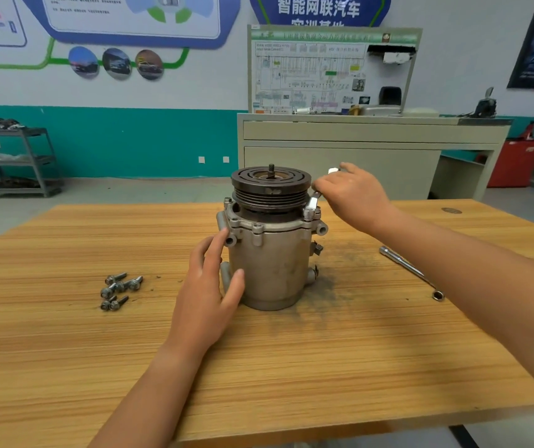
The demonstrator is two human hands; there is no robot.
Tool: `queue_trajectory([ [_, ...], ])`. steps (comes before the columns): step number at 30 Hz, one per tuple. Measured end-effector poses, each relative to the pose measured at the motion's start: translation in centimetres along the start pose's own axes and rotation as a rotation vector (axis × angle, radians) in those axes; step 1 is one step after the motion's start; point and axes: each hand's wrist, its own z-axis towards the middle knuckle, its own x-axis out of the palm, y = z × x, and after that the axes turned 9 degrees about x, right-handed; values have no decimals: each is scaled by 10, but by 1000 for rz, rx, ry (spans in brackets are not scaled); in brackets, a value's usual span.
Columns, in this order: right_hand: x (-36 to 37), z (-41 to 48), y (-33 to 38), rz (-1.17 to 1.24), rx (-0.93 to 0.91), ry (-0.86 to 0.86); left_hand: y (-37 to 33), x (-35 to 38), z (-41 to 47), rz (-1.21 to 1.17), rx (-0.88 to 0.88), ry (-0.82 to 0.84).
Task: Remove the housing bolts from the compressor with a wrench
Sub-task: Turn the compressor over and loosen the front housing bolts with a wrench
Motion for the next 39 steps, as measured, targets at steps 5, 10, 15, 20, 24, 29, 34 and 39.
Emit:
queue_trajectory([
  [5,-34,-12,-12,304,498,-30,1,3,2,38,-4,-9],
  [10,-75,-46,-12,259,424,193,-1,2,2,50,-28,0],
  [15,-85,-58,4,-36,309,459,0,2,0,60,-42,4],
  [20,-91,-50,20,-194,270,528,-1,3,-1,77,-38,14],
  [24,-105,-37,39,-414,154,592,0,3,0,69,-33,4],
  [29,-108,-42,56,-534,74,604,-4,5,1,73,-11,-12],
  [34,-95,-42,32,-454,53,577,-4,3,-1,87,-13,-19],
  [39,-79,-32,-1,-526,-77,521,-1,5,-1,92,-4,-18],
])
